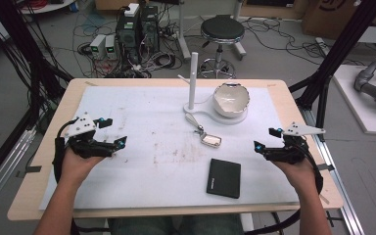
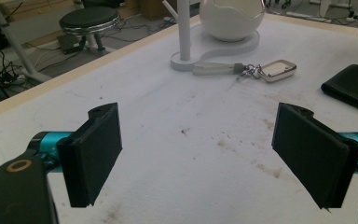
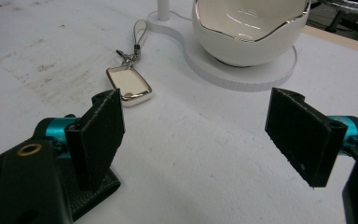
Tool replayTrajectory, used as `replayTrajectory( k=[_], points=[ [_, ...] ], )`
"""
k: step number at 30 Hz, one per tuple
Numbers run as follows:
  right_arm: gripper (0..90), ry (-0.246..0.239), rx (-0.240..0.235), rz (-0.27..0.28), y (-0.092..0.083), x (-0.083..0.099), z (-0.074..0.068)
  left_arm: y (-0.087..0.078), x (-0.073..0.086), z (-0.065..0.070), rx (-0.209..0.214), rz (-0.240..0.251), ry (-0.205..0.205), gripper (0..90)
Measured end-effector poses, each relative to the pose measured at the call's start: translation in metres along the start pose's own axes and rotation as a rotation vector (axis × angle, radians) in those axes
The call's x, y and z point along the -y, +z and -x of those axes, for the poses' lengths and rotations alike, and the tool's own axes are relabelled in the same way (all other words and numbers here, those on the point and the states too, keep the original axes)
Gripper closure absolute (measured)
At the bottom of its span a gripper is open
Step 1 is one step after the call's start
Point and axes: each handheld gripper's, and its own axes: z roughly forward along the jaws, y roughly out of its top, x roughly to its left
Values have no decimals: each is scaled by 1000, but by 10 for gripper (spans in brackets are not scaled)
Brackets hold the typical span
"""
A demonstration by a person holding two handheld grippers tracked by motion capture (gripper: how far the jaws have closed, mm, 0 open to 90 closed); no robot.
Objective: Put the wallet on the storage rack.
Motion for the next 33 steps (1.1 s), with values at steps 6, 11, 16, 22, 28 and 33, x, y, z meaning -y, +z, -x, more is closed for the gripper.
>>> replayTrajectory(
  k=[6,11,16,22,28,33],
  points=[
    [200,-17,-18,10,0,-2,-3,1,2,0,4,-4,-4,157],
    [200,-25,-26,7,2,-4,-5,1,1,0,2,-9,-1,157],
    [200,-41,-41,-5,5,-6,-10,3,1,1,7,-10,1,157],
    [200,-72,-88,-24,16,-7,-19,4,2,2,9,-18,3,157],
    [200,-103,-144,-83,33,-5,-31,5,3,3,7,-22,5,158],
    [201,-128,-188,-131,48,-1,-40,5,2,2,11,-21,10,157]
  ],
)
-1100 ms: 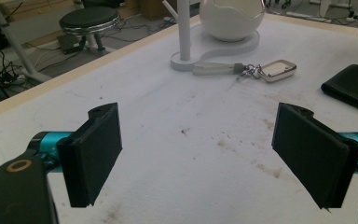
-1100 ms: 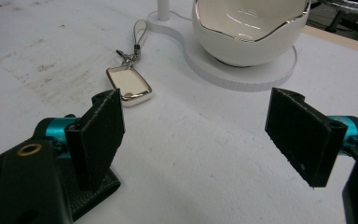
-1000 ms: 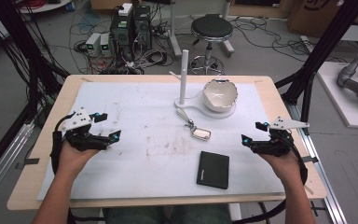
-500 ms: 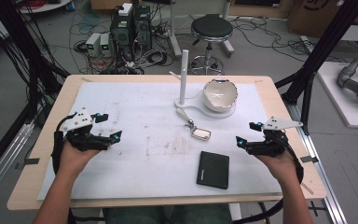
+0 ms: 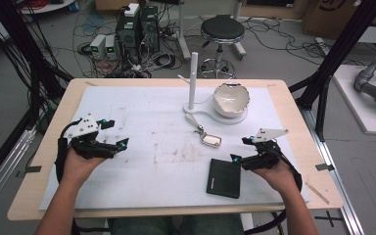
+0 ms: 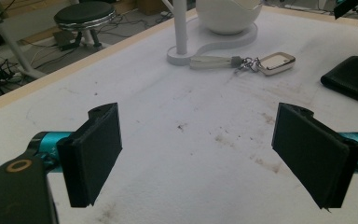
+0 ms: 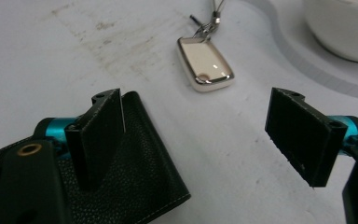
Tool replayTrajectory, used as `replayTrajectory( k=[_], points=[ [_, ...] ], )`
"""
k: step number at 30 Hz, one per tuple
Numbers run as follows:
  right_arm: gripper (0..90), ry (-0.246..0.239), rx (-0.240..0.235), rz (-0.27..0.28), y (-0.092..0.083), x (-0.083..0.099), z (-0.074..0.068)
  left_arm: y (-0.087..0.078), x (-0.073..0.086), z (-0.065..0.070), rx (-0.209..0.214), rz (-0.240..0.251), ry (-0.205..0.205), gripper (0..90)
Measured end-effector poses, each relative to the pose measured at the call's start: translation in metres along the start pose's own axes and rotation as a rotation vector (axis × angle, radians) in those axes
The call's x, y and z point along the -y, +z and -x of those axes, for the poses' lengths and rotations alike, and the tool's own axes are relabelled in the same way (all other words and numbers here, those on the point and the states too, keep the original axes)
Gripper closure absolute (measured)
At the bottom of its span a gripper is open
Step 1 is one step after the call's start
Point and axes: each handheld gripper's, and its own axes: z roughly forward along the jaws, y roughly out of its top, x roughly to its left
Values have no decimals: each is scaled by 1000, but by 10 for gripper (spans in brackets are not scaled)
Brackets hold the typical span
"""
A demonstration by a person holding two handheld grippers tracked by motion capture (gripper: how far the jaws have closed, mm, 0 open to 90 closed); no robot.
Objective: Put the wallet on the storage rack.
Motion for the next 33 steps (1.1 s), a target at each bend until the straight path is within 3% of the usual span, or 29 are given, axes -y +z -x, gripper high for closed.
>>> replayTrajectory(
  k=[13,16,19,23,28,29,31,33],
  points=[
    [207,-27,-92,-128,32,10,-13,1,2,-1,2,-4,-6,157],
    [358,-49,-129,-183,38,11,-15,1,2,0,3,-4,-2,158],
    [510,-43,-182,-185,37,11,-14,1,2,0,6,-3,-1,157],
    [582,-24,-180,-184,36,13,-12,2,2,1,8,-5,1,157],
    [557,-26,-192,-186,38,14,-9,2,1,2,12,-4,2,158],
    [500,-3,-200,-190,39,14,-6,2,1,2,12,-6,4,158],
    [473,16,-201,-192,41,15,-3,3,1,3,14,-8,6,158],
    [520,22,-227,-193,41,15,-2,4,1,3,15,-9,10,158]
  ],
)
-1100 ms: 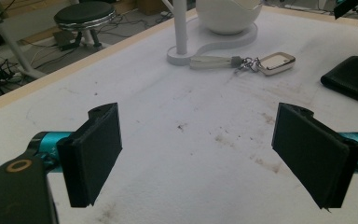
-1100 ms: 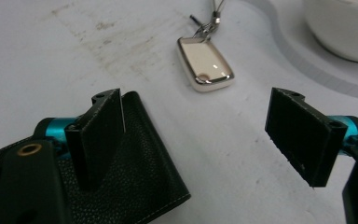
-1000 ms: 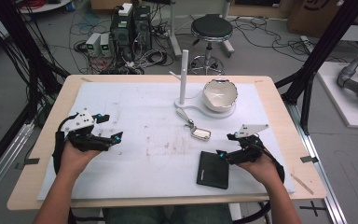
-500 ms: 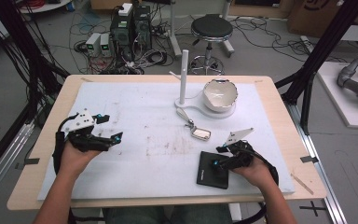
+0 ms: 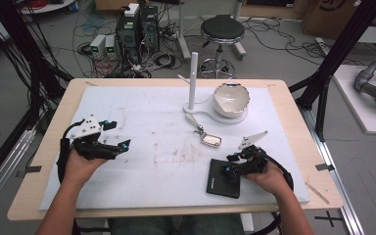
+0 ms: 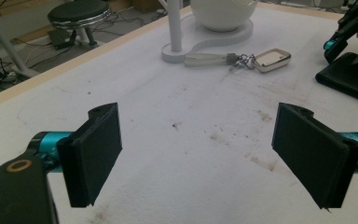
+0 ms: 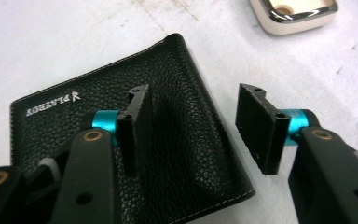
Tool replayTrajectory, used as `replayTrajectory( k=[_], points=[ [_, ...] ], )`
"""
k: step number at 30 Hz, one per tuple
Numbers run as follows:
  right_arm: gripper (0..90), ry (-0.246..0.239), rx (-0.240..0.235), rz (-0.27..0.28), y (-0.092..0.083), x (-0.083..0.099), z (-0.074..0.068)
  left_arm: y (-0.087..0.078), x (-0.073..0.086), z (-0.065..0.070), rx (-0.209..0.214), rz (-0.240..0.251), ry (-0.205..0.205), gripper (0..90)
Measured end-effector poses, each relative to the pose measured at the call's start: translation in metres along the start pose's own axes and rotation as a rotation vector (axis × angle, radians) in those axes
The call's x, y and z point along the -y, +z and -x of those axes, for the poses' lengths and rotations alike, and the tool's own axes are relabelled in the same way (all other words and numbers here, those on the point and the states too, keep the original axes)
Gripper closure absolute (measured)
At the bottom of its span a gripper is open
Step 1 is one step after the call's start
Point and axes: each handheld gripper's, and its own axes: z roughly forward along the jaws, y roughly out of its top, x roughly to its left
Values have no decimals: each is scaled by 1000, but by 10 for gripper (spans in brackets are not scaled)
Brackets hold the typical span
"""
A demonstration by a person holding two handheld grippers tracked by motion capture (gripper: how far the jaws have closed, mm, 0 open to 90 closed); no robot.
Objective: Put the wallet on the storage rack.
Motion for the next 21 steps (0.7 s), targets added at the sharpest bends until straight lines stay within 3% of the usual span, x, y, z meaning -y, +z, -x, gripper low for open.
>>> replayTrajectory(
  k=[5,10,17,21],
  points=[
    [601,3,-15,0,-1,0,-1,2,0,1,3,-2,-2,158],
    [794,-24,17,7,-5,0,-5,2,-1,4,7,-3,8,158],
    [856,-48,52,2,-6,-2,-9,1,-2,4,6,0,10,158],
    [864,-35,58,-4,-8,-4,-10,0,-2,3,3,0,11,158]
  ],
)
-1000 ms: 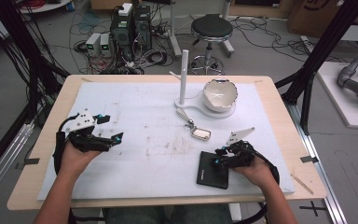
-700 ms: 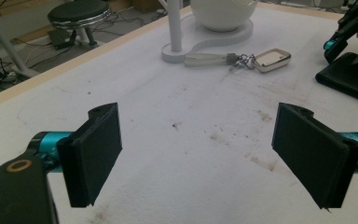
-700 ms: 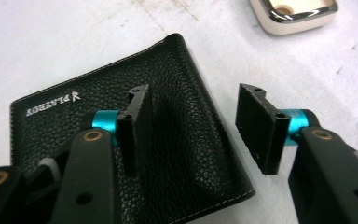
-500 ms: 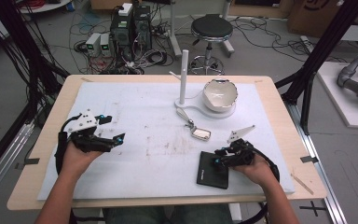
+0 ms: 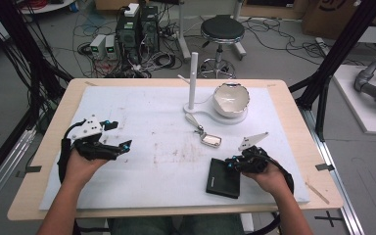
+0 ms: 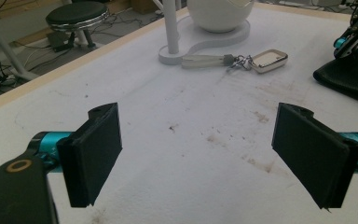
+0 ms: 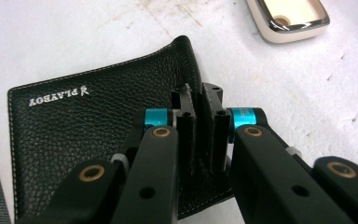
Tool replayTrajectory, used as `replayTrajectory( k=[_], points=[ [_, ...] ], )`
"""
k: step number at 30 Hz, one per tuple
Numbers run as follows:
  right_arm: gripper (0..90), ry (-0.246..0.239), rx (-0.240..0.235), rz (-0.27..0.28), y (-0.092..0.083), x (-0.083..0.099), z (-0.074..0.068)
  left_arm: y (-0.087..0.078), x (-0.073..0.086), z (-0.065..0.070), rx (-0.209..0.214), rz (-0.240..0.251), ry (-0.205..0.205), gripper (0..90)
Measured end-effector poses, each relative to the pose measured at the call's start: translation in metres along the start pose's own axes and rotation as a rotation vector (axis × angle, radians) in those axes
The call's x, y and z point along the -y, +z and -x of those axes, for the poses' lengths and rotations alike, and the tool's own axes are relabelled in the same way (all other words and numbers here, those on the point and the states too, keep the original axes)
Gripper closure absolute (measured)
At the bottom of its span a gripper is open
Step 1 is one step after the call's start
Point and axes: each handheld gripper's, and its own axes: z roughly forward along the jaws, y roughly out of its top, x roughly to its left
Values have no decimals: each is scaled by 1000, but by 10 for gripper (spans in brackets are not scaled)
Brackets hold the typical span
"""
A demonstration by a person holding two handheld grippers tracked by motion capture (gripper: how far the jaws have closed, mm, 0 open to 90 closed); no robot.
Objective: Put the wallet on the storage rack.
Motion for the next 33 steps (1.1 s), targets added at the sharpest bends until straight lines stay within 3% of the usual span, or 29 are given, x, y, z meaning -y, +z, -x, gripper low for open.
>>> replayTrajectory(
  k=[4,13,18,25,33],
  points=[
    [865,10,8,29,-6,1,0,-1,0,-1,-5,9,-6,157],
    [866,60,15,184,-28,0,2,-1,-1,0,1,11,-2,158],
    [866,61,39,263,-42,-3,1,-1,-1,0,9,17,-2,157],
    [867,24,81,360,-59,-14,-7,-2,-4,1,38,42,-8,158],
    [866,-24,119,377,-64,-23,-16,-2,-6,3,70,64,-18,157]
  ],
)
